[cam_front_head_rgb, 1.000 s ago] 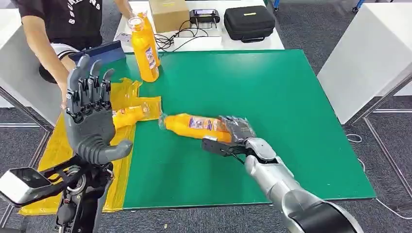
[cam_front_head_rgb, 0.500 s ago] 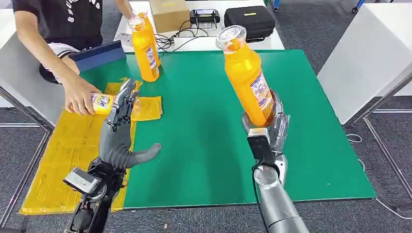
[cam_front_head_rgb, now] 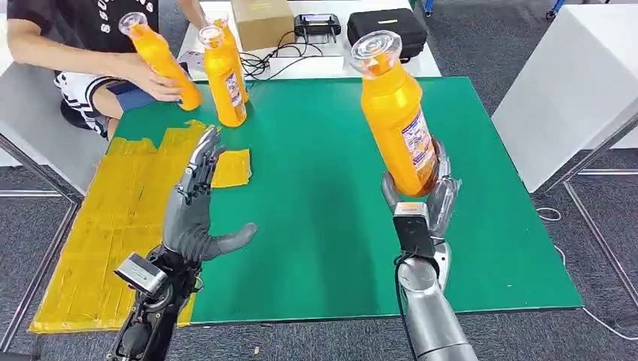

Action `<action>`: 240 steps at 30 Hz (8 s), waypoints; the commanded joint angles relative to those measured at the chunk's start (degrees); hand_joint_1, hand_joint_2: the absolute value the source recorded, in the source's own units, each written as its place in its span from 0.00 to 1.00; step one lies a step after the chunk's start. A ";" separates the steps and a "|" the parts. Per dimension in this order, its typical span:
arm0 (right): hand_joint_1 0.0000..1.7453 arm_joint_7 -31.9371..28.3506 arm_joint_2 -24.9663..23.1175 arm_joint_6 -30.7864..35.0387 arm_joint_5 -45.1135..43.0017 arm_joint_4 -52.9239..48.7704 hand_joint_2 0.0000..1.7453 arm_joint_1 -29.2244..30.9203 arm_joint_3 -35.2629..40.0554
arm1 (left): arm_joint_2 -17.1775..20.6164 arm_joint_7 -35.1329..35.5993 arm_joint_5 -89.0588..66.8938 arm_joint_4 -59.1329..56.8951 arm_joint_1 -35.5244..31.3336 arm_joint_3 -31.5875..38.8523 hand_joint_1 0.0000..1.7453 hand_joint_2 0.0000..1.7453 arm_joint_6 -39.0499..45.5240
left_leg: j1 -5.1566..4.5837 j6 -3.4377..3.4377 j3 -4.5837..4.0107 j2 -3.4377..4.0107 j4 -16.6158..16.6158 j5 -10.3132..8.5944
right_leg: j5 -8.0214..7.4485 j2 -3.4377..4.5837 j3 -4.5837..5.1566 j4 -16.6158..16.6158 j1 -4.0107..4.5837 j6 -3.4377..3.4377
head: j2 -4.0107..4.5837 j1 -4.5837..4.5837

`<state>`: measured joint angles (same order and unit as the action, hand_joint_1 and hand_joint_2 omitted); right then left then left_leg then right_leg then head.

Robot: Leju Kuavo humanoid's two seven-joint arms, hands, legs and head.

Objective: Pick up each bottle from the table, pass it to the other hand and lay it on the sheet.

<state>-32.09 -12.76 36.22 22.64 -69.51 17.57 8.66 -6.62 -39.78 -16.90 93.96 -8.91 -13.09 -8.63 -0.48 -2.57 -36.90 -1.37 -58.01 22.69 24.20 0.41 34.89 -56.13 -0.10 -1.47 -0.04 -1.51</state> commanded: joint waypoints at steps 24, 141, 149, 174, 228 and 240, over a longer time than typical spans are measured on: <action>1.00 -7.84 -5.22 -9.81 1.28 23.33 1.00 10.45 32.11 | -1.94 15.47 27.59 -23.51 -13.78 9.10 0.00 1.00 -11.13 | 0.16 0.23 0.49 0.27 0.04 0.13 | 0.07 0.16 -0.48 0.02 0.06 0.18 | 0.02 0.02; 1.00 8.18 -7.24 3.78 28.84 32.93 1.00 12.65 28.35 | -4.47 10.59 22.85 -33.75 -19.14 9.38 1.00 1.00 13.92 | 0.11 0.21 0.33 0.25 0.04 0.07 | 0.01 0.16 -0.36 0.01 0.07 0.18 | 0.00 0.00; 1.00 8.10 -7.16 3.78 28.49 33.90 1.00 13.10 27.76 | -4.17 10.40 24.94 -33.31 -18.46 9.60 1.00 1.00 12.39 | 0.14 0.24 0.38 0.18 0.02 0.07 | 0.04 0.07 -0.43 0.01 0.09 0.19 | 0.00 0.02; 0.00 7.84 -6.08 3.78 33.44 26.89 1.00 9.98 18.05 | -3.06 9.09 25.50 -30.40 -20.08 10.63 1.00 1.00 14.42 | 0.12 0.18 0.16 0.08 0.00 -0.03 | -0.02 -0.01 -0.19 -0.03 0.05 0.17 | 0.00 0.00; 0.00 -3.30 1.63 3.78 11.48 -16.99 1.00 -4.04 9.37 | 14.13 41.39 -72.47 -76.52 -50.65 -24.65 1.00 1.00 8.92 | 0.20 0.41 0.29 0.30 0.00 -0.23 | -0.25 0.17 -0.25 -0.10 0.08 0.45 | 0.00 -0.52; 0.00 -1.50 0.38 3.78 12.48 -11.84 1.00 -0.31 8.12 | 11.75 31.10 -68.45 -78.56 -48.97 -17.50 1.00 1.00 -4.15 | 0.19 0.32 0.13 0.28 0.01 -0.31 | -0.33 0.21 -0.09 -0.09 0.05 0.42 | 0.00 -0.52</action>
<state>-33.94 -11.87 40.06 34.99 -87.54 13.20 18.58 7.78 -2.88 -86.81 20.94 -56.47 -35.03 -6.92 -0.31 -2.37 -37.12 -1.20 -58.00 22.24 23.75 0.63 35.16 -56.26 -0.07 -1.03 -0.04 -2.03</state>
